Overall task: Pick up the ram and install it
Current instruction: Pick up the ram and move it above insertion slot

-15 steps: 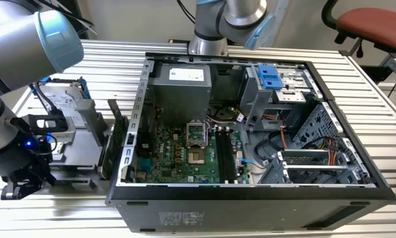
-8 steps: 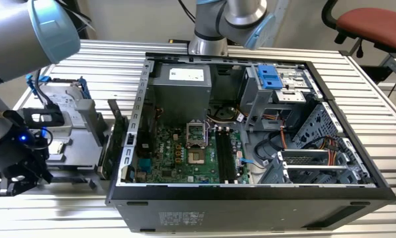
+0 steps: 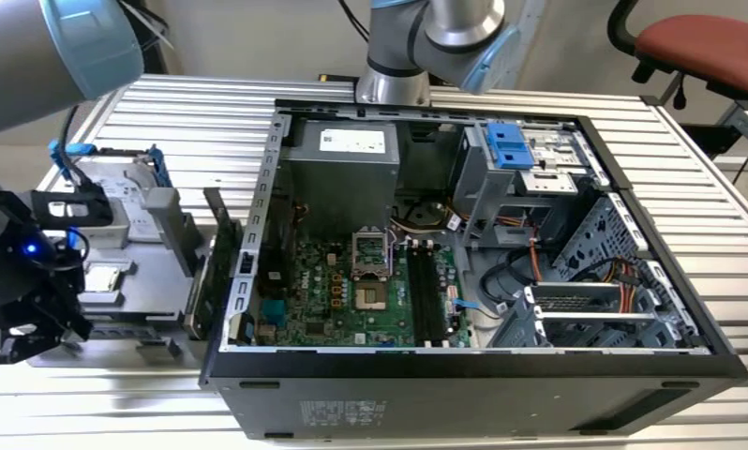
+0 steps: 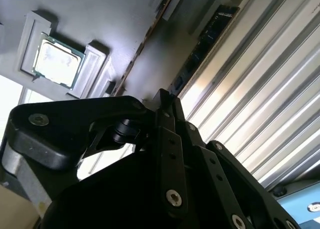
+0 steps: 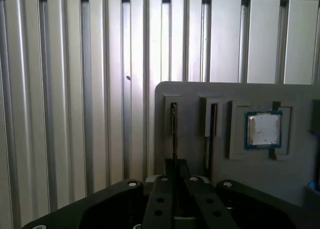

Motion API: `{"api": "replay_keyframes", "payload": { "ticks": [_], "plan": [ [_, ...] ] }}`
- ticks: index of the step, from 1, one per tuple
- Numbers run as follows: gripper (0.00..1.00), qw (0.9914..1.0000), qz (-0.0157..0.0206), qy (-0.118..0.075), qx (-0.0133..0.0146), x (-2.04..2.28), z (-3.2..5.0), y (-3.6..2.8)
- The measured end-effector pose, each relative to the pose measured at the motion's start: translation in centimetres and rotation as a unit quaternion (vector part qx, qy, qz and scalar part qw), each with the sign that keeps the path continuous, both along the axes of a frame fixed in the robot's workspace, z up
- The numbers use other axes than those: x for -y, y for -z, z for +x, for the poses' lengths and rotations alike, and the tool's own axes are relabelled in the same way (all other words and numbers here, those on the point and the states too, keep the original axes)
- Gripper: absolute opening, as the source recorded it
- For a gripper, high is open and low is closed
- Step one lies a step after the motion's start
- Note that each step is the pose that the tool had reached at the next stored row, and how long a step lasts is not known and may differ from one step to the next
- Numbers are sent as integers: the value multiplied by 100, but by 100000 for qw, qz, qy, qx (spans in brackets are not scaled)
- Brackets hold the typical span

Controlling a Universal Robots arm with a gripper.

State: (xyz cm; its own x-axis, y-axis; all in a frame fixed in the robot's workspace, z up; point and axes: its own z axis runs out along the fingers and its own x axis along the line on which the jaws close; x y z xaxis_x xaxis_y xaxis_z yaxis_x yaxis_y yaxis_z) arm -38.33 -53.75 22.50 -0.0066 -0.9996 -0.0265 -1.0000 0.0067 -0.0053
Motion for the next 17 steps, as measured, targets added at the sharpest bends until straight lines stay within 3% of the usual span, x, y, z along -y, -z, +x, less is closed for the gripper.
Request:
{"api": "replay_keyframes", "payload": {
  "ticks": [7,17],
  "plan": [
    [0,100000,-216,3,53,-11,-2,-140],
    [0,100000,-221,2,52,-11,-2,-592]
  ]
}}
